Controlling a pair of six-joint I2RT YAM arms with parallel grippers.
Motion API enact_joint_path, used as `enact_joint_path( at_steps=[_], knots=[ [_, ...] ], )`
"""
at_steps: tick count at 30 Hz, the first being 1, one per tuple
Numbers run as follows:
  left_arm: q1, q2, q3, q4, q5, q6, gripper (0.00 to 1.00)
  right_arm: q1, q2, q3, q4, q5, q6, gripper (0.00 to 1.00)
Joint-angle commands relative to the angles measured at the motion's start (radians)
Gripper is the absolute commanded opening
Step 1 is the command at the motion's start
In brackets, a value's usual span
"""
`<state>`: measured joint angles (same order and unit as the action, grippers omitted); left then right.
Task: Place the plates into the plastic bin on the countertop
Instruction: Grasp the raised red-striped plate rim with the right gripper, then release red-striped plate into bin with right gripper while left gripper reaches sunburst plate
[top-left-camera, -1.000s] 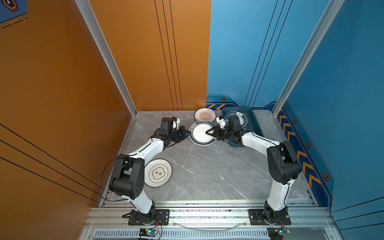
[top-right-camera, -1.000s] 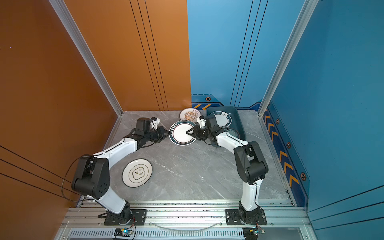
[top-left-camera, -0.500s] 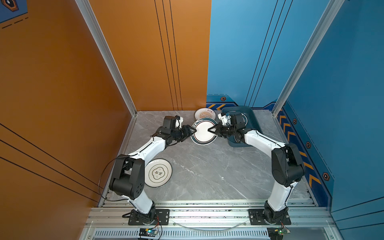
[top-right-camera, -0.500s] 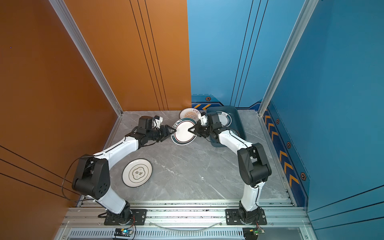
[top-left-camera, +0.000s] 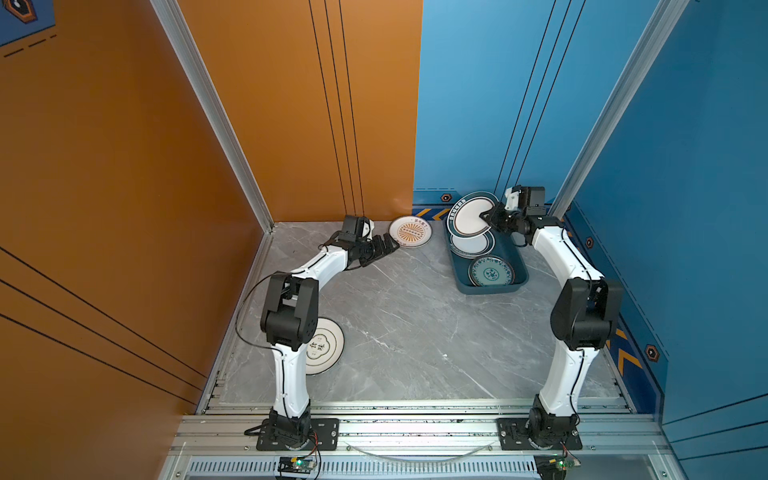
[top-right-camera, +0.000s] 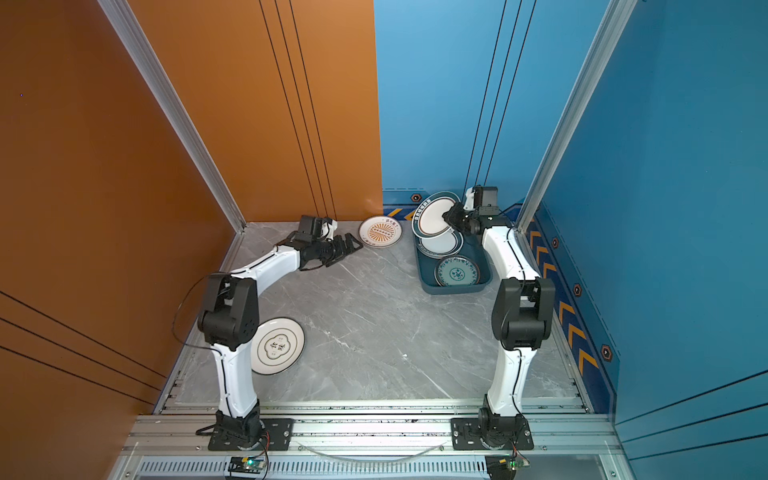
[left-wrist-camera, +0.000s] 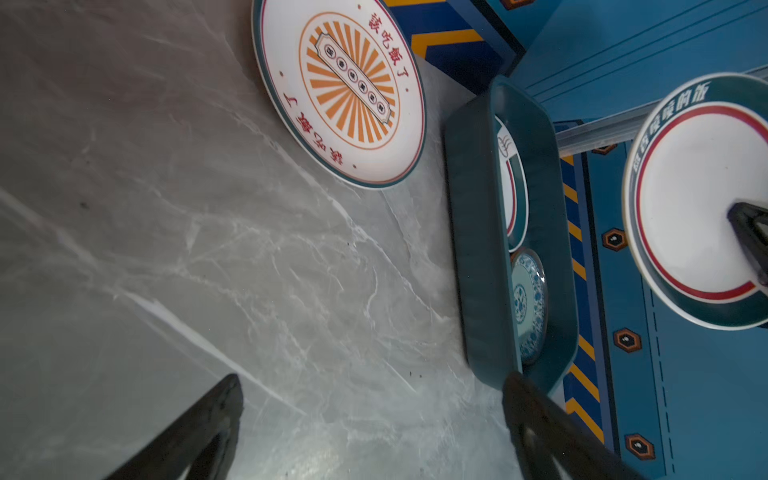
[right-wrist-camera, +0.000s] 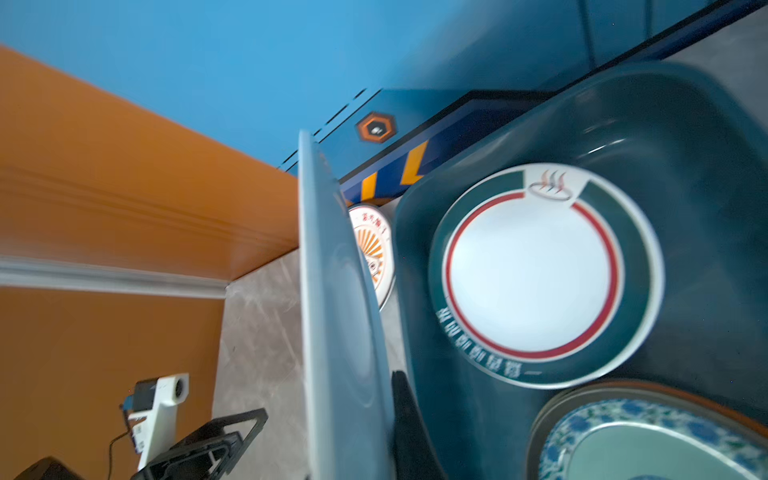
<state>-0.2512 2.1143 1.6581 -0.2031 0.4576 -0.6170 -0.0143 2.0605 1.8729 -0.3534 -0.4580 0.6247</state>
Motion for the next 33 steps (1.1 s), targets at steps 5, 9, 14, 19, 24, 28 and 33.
enact_joint_path(
  at_steps=[5, 9, 14, 19, 24, 28, 33],
  knots=[
    [0.029, 0.195, 0.292, -0.169, -0.068, 0.059, 0.98, -0.048, 0.259, 0.279, -0.170, 0.049, 0.000, 0.00],
    [0.039, 0.308, 0.433, -0.217, -0.064, 0.056, 0.98, -0.057, 0.334, 0.343, -0.193, 0.057, 0.009, 0.00],
    [0.038, 0.400, 0.536, -0.226, -0.076, 0.040, 0.98, -0.057, 0.375, 0.342, -0.187, 0.057, 0.016, 0.00],
    [0.023, 0.491, 0.649, -0.235, -0.083, 0.014, 0.98, -0.045, 0.413, 0.337, -0.182, 0.044, 0.028, 0.00],
    [-0.001, 0.573, 0.755, -0.234, -0.097, -0.033, 0.98, -0.031, 0.413, 0.279, -0.154, 0.042, 0.036, 0.00],
    [-0.012, 0.618, 0.803, -0.234, -0.135, -0.057, 0.98, -0.023, 0.385, 0.198, -0.125, 0.053, 0.036, 0.05],
    [-0.016, 0.646, 0.817, -0.233, -0.168, -0.081, 0.93, -0.016, 0.354, 0.129, -0.133, 0.096, 0.024, 0.29]
  ],
)
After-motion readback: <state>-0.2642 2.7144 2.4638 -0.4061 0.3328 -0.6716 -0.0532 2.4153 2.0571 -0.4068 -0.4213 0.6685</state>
